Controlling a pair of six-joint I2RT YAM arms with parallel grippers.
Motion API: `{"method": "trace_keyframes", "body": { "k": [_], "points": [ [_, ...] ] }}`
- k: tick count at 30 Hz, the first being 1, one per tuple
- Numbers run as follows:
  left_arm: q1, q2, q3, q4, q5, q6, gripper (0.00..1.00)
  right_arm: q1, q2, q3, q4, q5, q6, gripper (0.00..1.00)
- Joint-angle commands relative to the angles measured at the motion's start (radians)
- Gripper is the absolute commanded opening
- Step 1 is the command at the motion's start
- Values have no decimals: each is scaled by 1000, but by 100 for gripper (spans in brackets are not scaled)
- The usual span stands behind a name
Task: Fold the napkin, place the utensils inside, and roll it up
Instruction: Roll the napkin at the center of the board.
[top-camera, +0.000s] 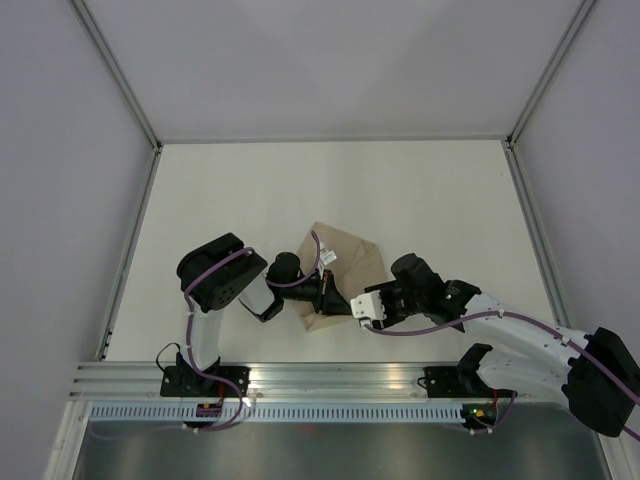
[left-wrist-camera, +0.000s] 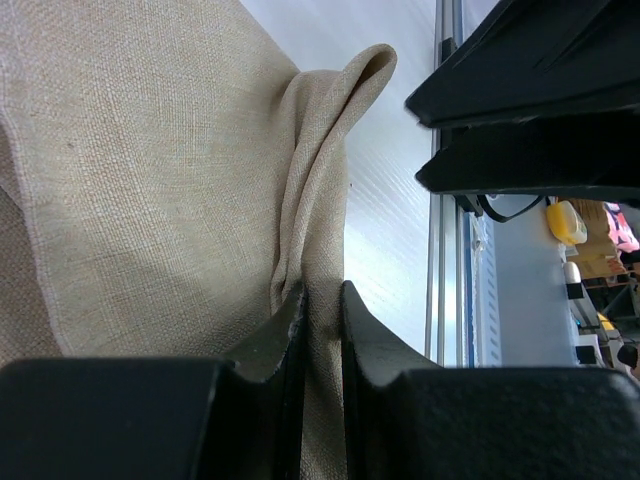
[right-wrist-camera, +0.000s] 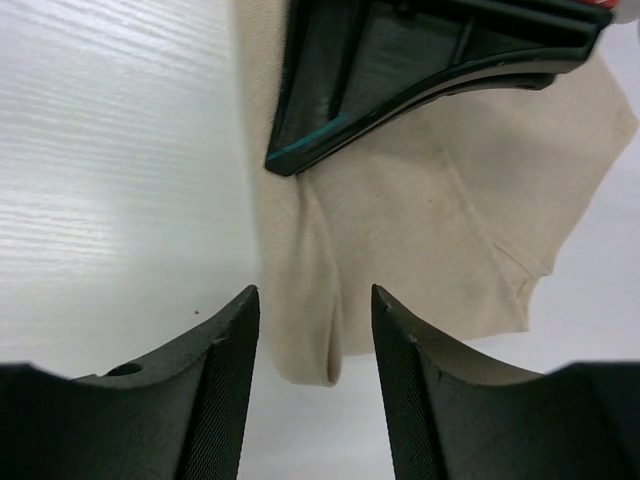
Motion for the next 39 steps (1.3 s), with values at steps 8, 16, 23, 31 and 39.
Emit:
{"method": "trace_keyframes", "body": {
  "k": [8,16,23,31,39],
  "points": [
    [-4,27,-4,-75,19,45,2,0,10,-140,87,16,-49,54],
    [-2,13,-8,-93,22,61,2,1,28,-235,298,84,-63,53],
    [-1,8,-5,-113,27,79,2,1,31,-252,372,99,-66,51],
    [-2,7,-1,-118,42,85,2,4,52,-278,429,118,-117,53],
    [-1,13,7,-120,53,90,2,6,118,-292,454,113,-169,51]
  ]
}}
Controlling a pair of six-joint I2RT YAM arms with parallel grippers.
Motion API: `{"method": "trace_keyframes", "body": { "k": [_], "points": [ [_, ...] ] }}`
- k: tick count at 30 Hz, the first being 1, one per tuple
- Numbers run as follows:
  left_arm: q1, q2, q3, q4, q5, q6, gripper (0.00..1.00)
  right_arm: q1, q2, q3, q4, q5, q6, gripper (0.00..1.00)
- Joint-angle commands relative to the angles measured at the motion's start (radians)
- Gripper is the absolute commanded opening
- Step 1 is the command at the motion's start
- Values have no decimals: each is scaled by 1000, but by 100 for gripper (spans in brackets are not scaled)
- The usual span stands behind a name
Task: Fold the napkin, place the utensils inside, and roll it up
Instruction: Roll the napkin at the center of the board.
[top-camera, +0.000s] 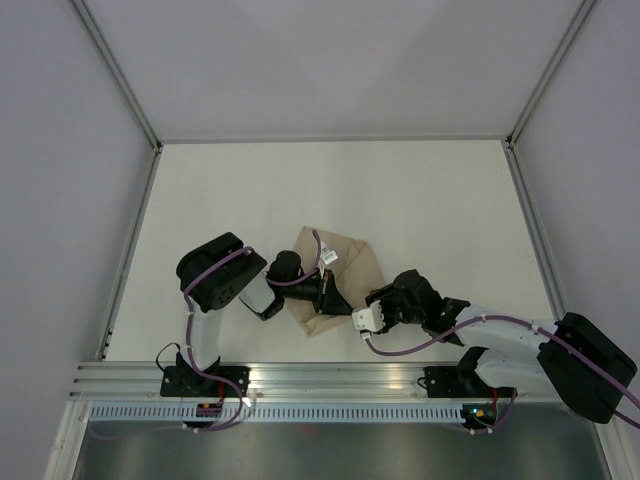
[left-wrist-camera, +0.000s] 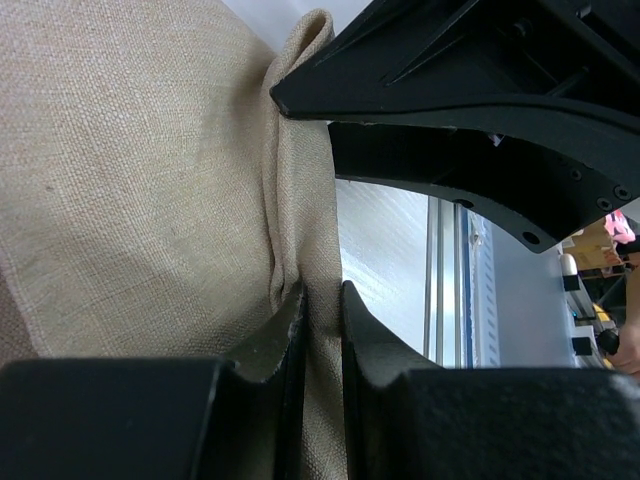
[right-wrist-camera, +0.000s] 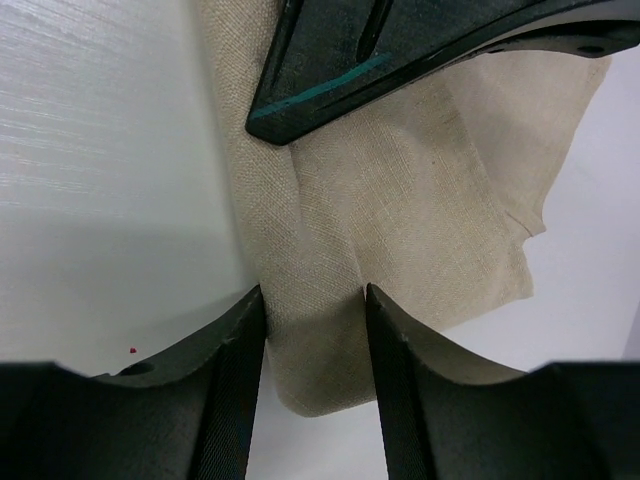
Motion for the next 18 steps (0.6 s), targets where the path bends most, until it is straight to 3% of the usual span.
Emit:
{"method": "trace_keyframes", "body": {
  "k": [1,7,13,18],
  "points": [
    [-7,11,-6,-95,30,84,2,3,31,-26,-18,-4,-48,50],
    [-5,3,2,-125,45,106,2,3,45,14,-157,-46,-88,45],
    [-4,-9,23,-170,39,133,2,3,133,129,-394,-77,-117,25],
    [-1,-41,23,-221,18,163,2,1,168,221,-607,-101,-110,23]
  ]
}}
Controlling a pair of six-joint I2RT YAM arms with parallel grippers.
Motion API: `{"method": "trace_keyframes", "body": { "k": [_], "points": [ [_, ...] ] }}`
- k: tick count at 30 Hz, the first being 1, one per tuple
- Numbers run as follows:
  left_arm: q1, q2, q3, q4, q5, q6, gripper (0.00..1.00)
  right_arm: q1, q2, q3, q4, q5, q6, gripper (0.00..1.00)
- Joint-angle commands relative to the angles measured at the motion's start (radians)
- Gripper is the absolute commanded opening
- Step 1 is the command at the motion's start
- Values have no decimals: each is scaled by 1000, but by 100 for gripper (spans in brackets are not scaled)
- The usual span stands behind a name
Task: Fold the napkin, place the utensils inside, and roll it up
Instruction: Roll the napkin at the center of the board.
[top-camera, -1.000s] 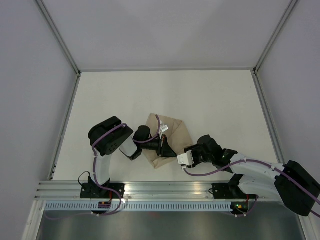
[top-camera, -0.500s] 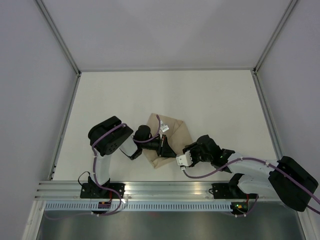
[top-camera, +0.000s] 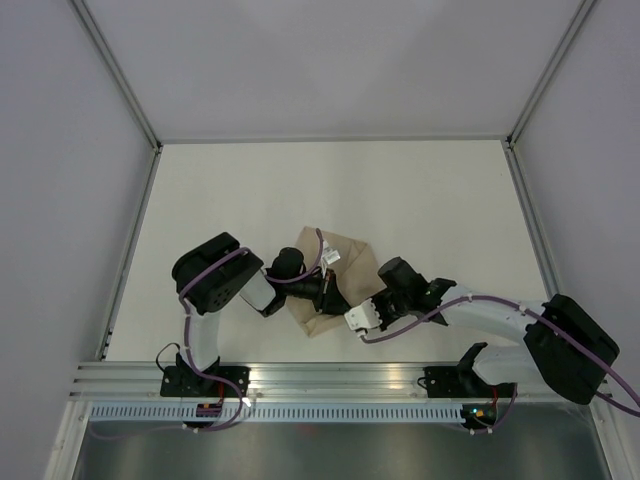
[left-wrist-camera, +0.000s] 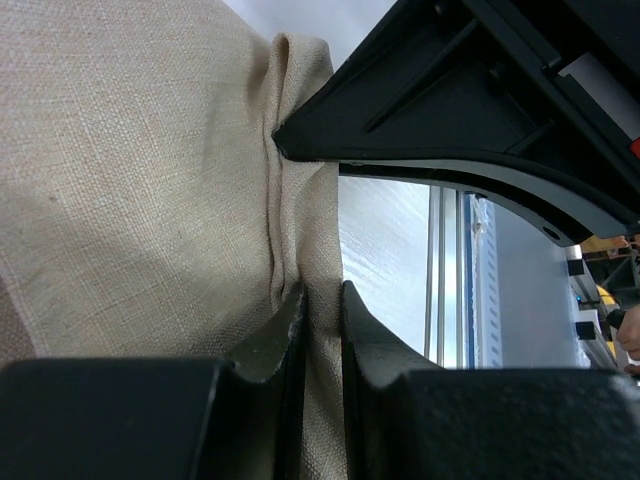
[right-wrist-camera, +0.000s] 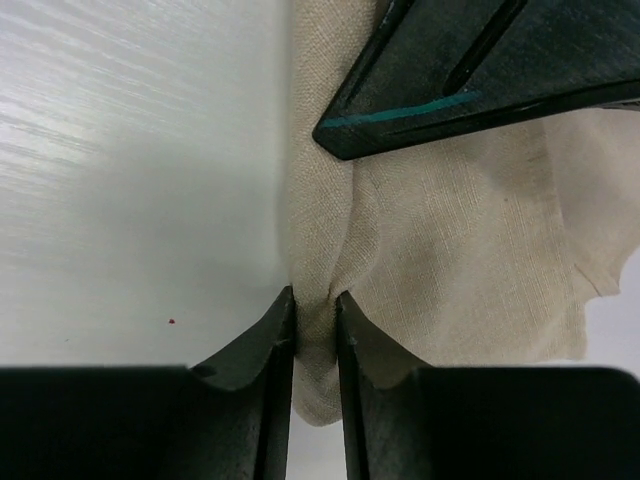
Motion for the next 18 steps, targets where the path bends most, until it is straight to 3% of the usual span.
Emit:
{"method": "trace_keyframes", "body": {
  "k": [1,5,12,18],
  "points": [
    [-3,-21,-5,-133,-18,125,2,3,44,33,-311,-60,2,23],
    [-2,-77,-18,-183,-102,163,2,3,84,118,-493,-109,33,21],
    [-6,-207,-53,-242,-283,202,3,2,173,201,-625,-189,82,20],
    [-26,-357,-88,-292,-547,254,3,-15,355,309,-705,-245,145,20]
  ]
}}
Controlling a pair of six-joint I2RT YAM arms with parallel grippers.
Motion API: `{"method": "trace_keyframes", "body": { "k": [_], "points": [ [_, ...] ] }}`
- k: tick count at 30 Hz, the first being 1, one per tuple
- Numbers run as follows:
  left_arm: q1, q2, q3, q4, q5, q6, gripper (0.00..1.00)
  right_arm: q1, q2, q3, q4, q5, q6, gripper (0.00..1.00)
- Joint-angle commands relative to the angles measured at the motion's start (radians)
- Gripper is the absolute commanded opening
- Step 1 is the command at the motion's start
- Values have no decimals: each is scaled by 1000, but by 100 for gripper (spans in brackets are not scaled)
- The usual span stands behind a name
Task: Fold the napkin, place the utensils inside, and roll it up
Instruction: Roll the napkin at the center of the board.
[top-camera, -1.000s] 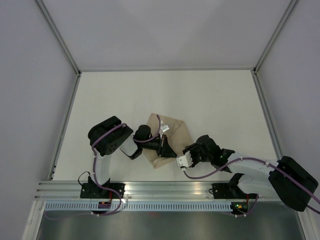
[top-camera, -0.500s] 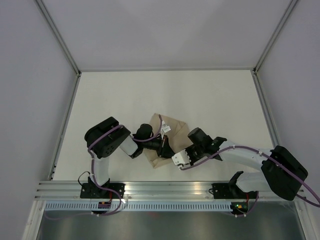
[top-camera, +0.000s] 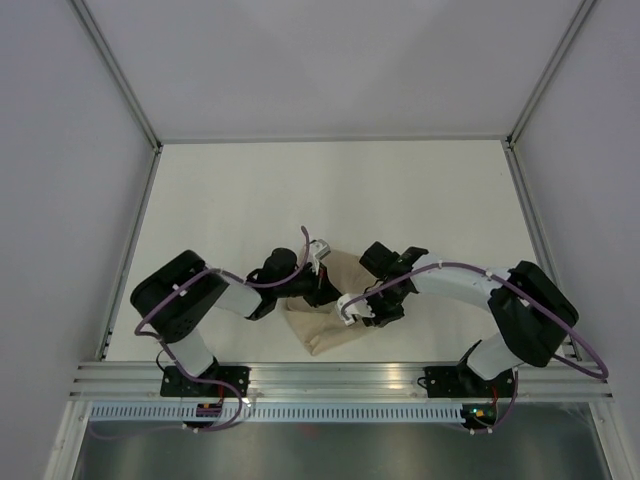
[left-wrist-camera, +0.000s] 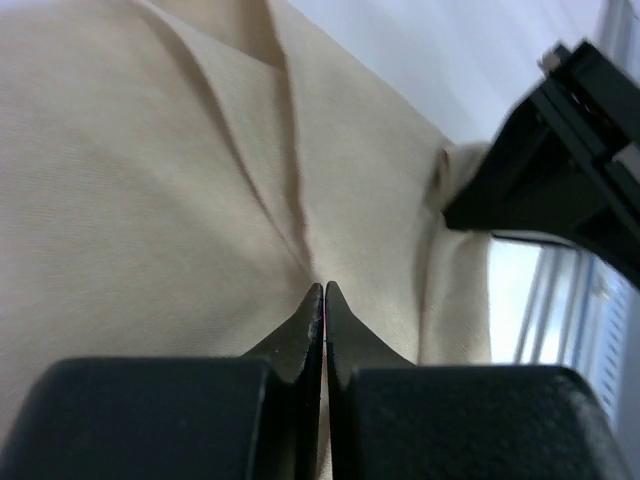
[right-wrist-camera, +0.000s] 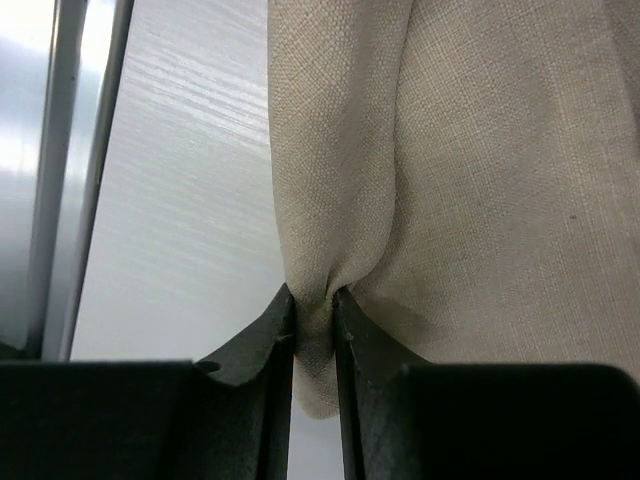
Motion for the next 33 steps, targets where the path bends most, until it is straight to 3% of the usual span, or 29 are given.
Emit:
{"method": "trace_keyframes", "body": {
  "k": [1,4,9,12,15,20,25,26,29,33],
  "points": [
    [-16,-108,-9,-44,-294,86,3,-11,148,10,-200,-106,69,20],
    [-27,-219,29,-182,-417,76,2,-48,182,44,-181,-116,95,20],
    [-71,-349,174,-604,-625,-33,2,-57,205,47,-125,-84,144,19],
    [-83,-432,196,-797,-819,-170,2,-57,244,89,-142,-89,175,19],
    [-145,-547,155,-867,-1055,-238,2,-59,296,144,-190,-99,198,19],
    [-296,-800,57,-864,-1382,-244,2,-65,374,220,-256,-141,202,19],
    [-463,-918,-2,-699,-1613,-79,9,-78,481,302,-328,-204,181,19],
    [-491,-949,-21,-601,-1632,113,11,-83,501,319,-344,-210,173,19],
    [-579,-939,-80,-268,-1566,460,17,-100,611,388,-406,-231,149,19],
    [-698,-799,-49,-157,-1468,706,18,-128,703,475,-502,-267,110,19]
  ]
}}
